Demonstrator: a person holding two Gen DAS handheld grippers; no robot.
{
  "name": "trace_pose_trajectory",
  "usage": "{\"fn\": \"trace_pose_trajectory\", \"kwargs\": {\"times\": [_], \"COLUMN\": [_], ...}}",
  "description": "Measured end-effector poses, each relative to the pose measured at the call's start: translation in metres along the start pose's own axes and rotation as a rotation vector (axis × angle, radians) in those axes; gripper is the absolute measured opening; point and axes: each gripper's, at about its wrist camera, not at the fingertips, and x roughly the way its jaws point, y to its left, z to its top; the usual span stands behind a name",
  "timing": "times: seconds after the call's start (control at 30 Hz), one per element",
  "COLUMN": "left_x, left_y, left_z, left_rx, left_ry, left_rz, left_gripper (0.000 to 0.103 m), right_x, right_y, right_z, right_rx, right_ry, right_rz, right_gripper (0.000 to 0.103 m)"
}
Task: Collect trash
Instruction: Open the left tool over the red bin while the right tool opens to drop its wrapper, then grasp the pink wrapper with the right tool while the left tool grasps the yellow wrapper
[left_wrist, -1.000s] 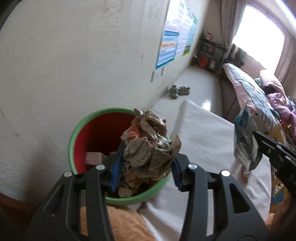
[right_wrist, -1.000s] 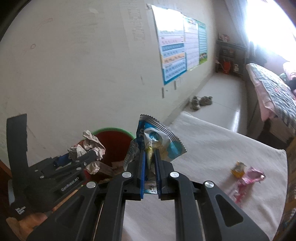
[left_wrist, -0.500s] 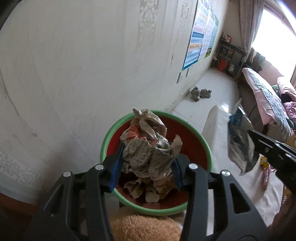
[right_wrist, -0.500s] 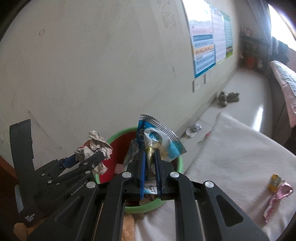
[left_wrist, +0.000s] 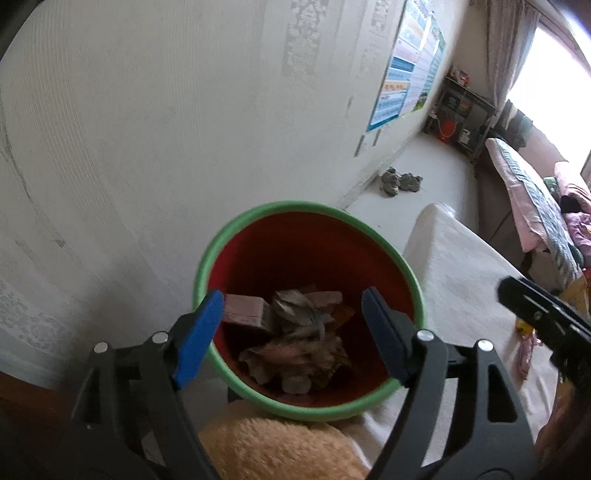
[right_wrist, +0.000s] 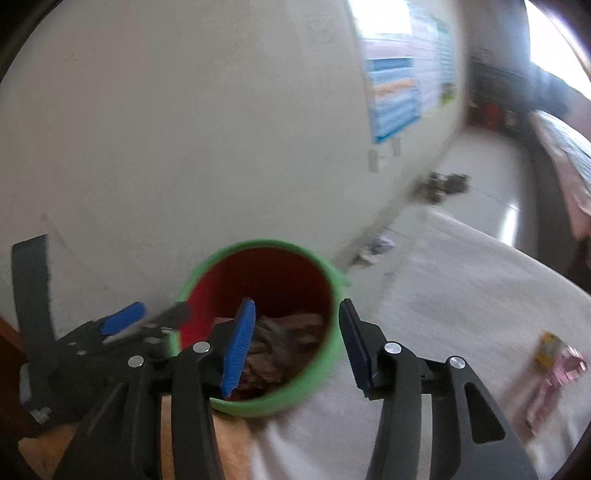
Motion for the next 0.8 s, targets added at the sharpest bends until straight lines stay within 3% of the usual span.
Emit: {"fn": "trace_pose_trajectory", "kwargs": {"times": [0.2,0.3,0.37,0.47,0.63,0.73,0.8], "left_x": [0.000,-0.002,-0.004,-0.011,-0.024,-0.031,-0.034], "left_y": [-0.032,-0.054,-0.066,-0.084,-0.107,-0.118,-0.124], "left_z": [-0.005,-0.009,-0.012,-0.017,-0.022,-0.026,-0.028], "left_rx": [0.049,0.093,0.110,0.143,0.199,0.229,0.246], "left_ry": [0.025,0.029,0.034,0.036,0.024,0.017,0.015], "left_rz": [-0.061,-0.086,-0.105,-0.137,-0.139,-0.134,-0.132], "left_gripper": [0.075,0.075,0.075,0.075,0.075,0.075,0.075], "right_x": [-0.046,-0.057,-0.050,-0.040,-0.015,-0.002,-0.002], "right_y": [-0.114,-0.178,-0.212,-0.235,-0.232,-0.240,-0.240], "right_z": [-0.032,-0.052,-0.065,-0.081,-0.081,-0.086,-0.085], "right_rx": [0.228,0.422,0.528,0.619,0.530,0.550,0.536], "right_ry": [-0.058,-0.019,0.051,0.100,0.152,0.183,0.175], "right_rz": [-0.344,-0.456,-0.466,-0.405,-0.405,-0.375,-0.378], "right_gripper": [0.054,0.059,0.059,0.059,0.058,0.058,0.053]}}
